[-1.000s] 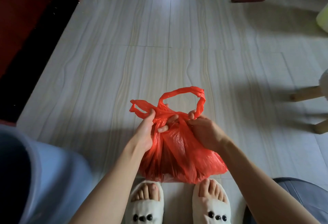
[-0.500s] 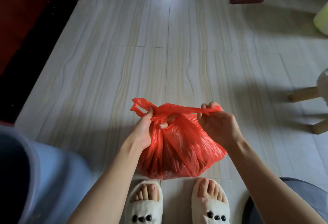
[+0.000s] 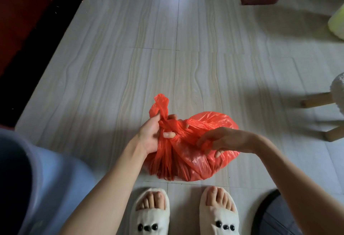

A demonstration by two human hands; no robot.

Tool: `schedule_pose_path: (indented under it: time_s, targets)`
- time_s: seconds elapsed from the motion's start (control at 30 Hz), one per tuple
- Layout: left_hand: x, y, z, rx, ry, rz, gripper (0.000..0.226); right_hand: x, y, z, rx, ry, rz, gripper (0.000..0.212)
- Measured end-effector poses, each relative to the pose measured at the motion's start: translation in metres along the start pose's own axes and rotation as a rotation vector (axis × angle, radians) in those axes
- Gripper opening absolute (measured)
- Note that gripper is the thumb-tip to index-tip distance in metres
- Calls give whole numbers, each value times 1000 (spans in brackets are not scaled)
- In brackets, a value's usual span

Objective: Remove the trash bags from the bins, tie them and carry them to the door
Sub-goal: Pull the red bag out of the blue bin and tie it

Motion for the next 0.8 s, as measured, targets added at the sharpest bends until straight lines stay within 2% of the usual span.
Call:
schedule_pose_path:
  time_s: [0.13,0.2,0.27,0.3,0.37,0.4,0.47,0.53,0.6,0.7,0.8]
  targets:
    - [-2,3,5,-72,-19,-99,52,-7,-3,7,28,105,-170,41]
    - [-4,4,7,-95,-10,-76,51,0,-8,11,-23,116,-52,33]
    - [-8,3,8,-85,-12,-100,52,12,-20,12,-231,81,185,27]
    - [-9,2,8,-86,-10,-137,53,19,-26,12,-405,55,259,27]
    - [-12,3,10,-87,-6,-203,54,33,-34,11,-755,-22,272,28]
    - [-12,5,12,-79,-2,-226,54,38,-32,8,-814,-81,249,35]
    - [-13,9,15,-50,22,-287,56,43,-16,-8,-683,-188,222,51]
    - [-17,11,17,-56,114,-360,57,38,0,-23,-555,-191,295,47]
    - [-19,10,17,-100,290,-446,57,31,6,-28,-560,-153,355,34]
    - [-22,2,15,-221,593,-633,55,30,9,-27,-605,-132,309,24]
    - [-22,-5,19,-317,744,-676,64,37,8,-26,-620,-143,231,21]
Point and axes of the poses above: each hand's wrist, its own z-axis away from the middle knuckle, its own y-axis out of the palm, x = y × z, the point moved 4 cm from there along -z, towards the middle knuckle, and after that the axes turned 13 degrees about z, right-handed, at the moved point
